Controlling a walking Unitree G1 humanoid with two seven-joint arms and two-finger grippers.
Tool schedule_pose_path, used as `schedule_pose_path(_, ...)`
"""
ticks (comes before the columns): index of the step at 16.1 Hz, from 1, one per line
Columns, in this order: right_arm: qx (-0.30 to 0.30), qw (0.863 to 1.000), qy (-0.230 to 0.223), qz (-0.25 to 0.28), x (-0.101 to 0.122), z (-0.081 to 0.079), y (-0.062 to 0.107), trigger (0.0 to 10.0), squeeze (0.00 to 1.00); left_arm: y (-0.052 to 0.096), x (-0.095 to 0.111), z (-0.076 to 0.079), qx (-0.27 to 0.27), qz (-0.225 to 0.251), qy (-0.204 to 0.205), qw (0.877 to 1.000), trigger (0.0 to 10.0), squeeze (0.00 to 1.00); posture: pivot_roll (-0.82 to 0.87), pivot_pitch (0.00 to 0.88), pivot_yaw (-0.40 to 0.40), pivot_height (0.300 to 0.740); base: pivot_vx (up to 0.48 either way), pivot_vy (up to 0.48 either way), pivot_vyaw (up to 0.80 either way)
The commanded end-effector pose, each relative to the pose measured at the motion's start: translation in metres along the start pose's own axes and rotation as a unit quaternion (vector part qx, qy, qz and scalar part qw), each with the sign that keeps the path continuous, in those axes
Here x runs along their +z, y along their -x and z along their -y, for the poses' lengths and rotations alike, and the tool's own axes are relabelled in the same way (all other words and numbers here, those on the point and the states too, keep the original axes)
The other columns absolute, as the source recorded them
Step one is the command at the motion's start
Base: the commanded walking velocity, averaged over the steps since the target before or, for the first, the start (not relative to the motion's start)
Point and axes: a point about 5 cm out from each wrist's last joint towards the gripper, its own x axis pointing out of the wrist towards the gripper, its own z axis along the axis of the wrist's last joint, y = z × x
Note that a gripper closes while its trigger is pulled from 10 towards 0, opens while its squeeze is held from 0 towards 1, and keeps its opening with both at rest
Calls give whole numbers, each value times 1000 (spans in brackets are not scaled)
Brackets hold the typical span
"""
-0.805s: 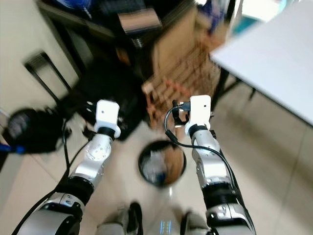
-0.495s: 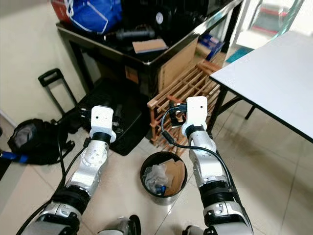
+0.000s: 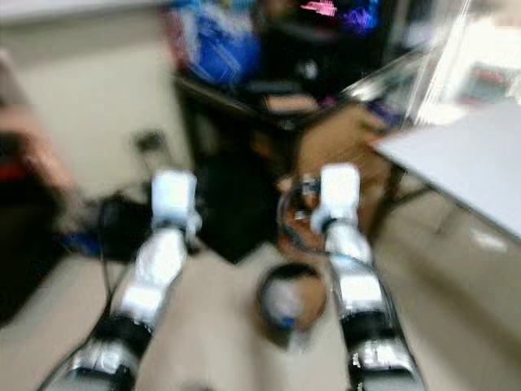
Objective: Picking trash to rubbish bin
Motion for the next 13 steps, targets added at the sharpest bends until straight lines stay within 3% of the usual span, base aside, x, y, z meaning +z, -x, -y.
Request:
schedule_pose_path(1,4,1000,-2,7,5,-3,-3,10000,0,-6,7,-2,3,9,-3,1000,10000,0,-71,45,41,740,480,0,0)
schedule_pose_path(13,9,1000,-3,-8,0,-4,-1,10000,0,-3,8,4,-8,9,4,1000,10000,0,-59,92,30,740,30,0,0)
